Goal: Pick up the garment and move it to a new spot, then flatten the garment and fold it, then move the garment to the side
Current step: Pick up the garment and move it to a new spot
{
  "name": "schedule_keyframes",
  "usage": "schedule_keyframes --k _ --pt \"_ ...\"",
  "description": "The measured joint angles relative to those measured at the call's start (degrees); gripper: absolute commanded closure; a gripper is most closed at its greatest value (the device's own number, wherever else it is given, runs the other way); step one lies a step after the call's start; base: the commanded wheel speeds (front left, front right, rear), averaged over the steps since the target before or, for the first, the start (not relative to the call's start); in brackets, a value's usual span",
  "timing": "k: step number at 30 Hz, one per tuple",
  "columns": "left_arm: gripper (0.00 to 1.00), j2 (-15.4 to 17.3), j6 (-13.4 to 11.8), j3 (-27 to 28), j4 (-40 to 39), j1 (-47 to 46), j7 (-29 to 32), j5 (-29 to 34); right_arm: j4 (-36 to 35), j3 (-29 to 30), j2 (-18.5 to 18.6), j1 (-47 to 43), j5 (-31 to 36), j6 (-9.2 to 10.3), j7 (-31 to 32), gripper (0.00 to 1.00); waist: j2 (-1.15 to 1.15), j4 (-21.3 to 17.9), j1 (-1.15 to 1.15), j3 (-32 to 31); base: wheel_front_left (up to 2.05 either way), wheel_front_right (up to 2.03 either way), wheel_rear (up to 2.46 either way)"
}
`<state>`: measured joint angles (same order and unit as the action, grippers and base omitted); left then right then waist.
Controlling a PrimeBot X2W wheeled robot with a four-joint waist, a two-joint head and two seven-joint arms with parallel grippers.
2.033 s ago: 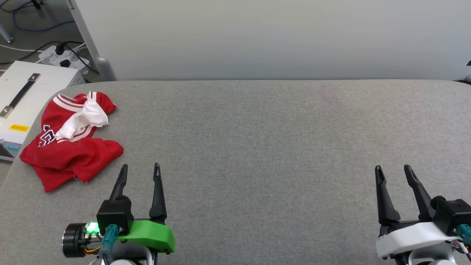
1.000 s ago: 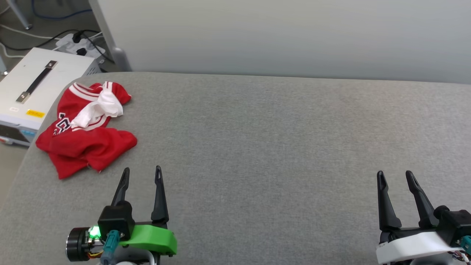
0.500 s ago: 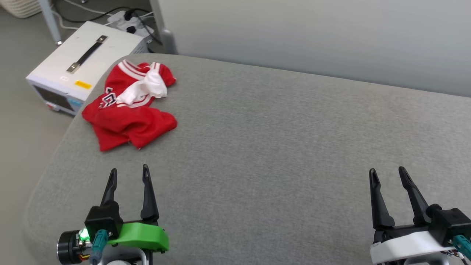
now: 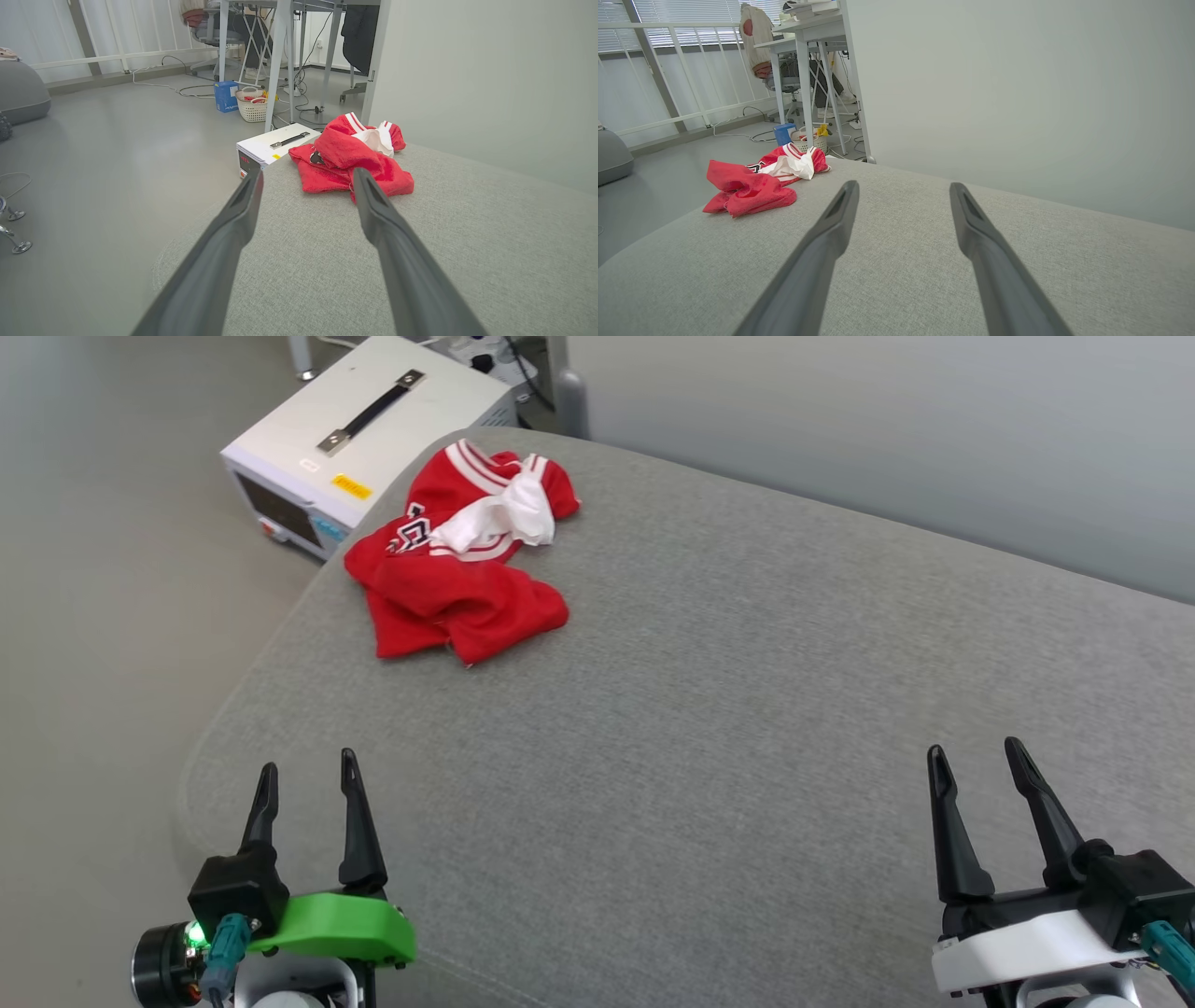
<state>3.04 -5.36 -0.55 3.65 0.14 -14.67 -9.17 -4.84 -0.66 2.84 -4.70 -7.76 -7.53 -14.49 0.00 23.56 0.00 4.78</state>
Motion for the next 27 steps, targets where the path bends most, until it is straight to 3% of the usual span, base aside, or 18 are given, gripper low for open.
schedule_keyframes --k 8,14,19,27 --pt "0.0 0.01 0.0 1.26 0.16 0.01 0.0 -0.55 -0.09 -0.36 -0.02 0.14 0.44 0.0 0.0 0.0 0.0 3.89 0.0 0.5 0.0 0.0 0.0" --pt "0.0 0.0 0.54 2.26 1.34 -0.19 0.01 -1.46 -0.12 -0.67 -0.02 0.14 0.54 0.0 0.0 0.0 0.0 4.11 0.0 0.82 0.0 0.0 0.0" --pt "0.0 0.38 5.43 6.37 2.76 -5.62 0.01 -1.85 -0.44 -1.18 -0.04 0.97 1.75 0.0 0.0 0.0 0.0 3.07 0.0 1.8 0.0 0.0 0.0" --pt "0.0 7.38 10.79 12.66 7.76 -22.65 0.01 -3.37 -2.33 -1.88 0.29 5.44 4.09 0.0 0.0 0.0 0.0 0.16 0.0 5.98 0.0 0.0 0.0"
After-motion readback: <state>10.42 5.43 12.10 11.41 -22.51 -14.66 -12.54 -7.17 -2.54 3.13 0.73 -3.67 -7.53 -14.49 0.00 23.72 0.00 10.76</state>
